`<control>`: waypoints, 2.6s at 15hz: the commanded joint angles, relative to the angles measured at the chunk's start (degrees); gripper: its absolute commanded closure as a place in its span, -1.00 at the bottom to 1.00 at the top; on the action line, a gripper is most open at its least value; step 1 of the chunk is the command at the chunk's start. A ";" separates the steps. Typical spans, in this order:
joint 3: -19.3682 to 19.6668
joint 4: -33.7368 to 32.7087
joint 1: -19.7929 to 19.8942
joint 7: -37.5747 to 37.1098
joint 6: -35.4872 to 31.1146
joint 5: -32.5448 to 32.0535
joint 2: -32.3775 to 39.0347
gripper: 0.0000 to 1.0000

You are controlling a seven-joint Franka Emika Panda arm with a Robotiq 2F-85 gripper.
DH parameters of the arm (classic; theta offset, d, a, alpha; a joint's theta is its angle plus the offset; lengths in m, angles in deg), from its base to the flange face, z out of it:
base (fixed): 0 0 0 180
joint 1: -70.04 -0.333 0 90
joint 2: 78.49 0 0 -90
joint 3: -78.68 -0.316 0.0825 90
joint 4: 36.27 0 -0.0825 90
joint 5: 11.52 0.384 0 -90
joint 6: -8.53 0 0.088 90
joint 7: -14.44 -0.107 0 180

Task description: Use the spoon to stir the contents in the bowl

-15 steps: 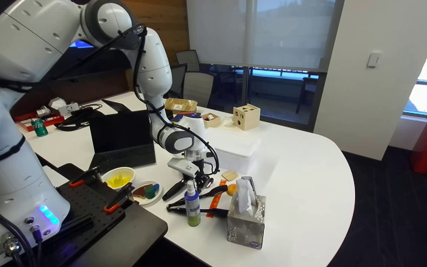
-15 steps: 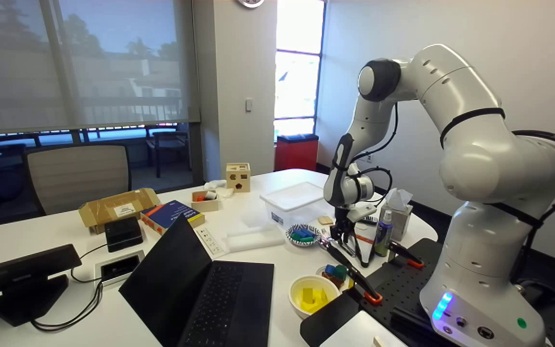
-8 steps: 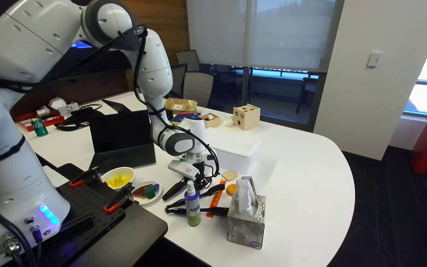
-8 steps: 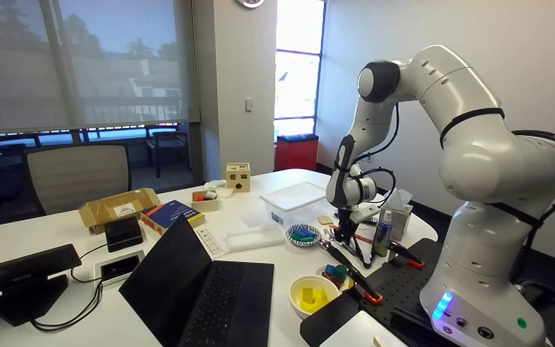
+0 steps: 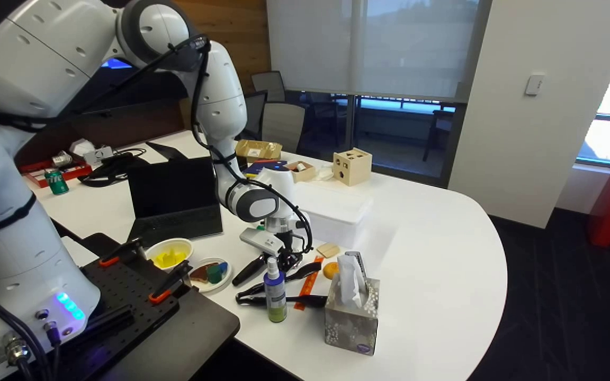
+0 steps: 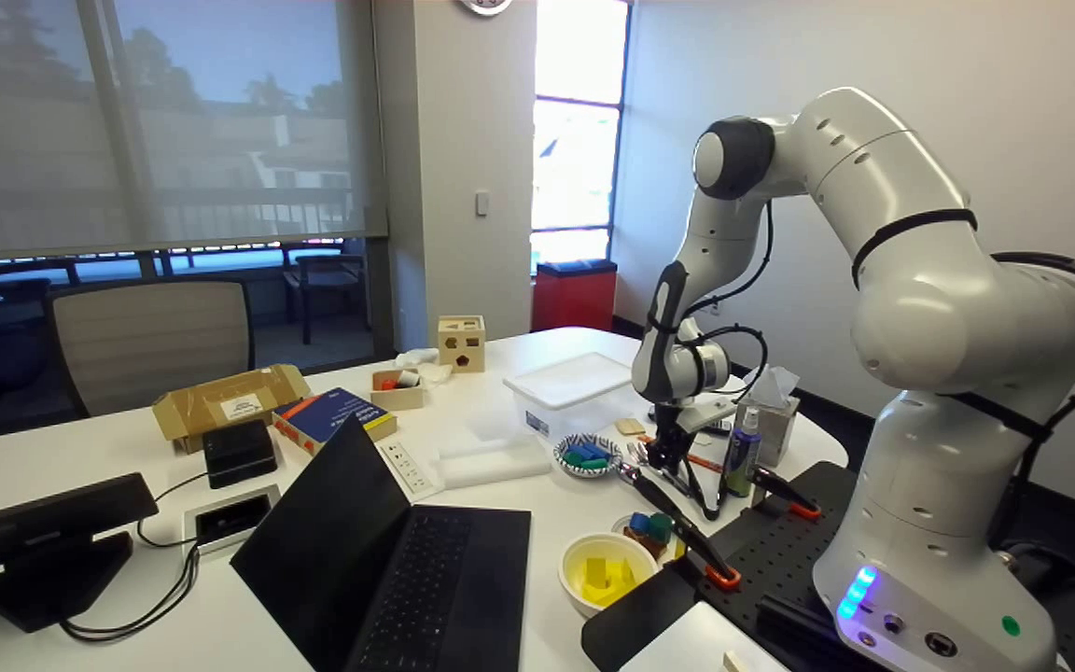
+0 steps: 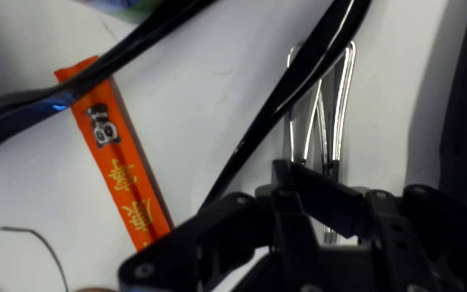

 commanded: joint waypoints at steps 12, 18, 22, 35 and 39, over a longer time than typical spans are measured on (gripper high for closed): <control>1.41 -1.59 -0.55 -2.75 0.91 -1.96 2.64 -0.46; 1.51 -1.41 -0.51 -2.64 0.57 -1.99 2.27 0.29; 1.30 -1.34 -0.57 -2.69 0.44 -1.92 2.41 0.92; 0.33 -1.34 -2.14 -3.47 2.93 -1.50 -0.77 0.96; 0.66 -1.65 -4.19 -5.90 7.42 -1.27 -3.25 0.96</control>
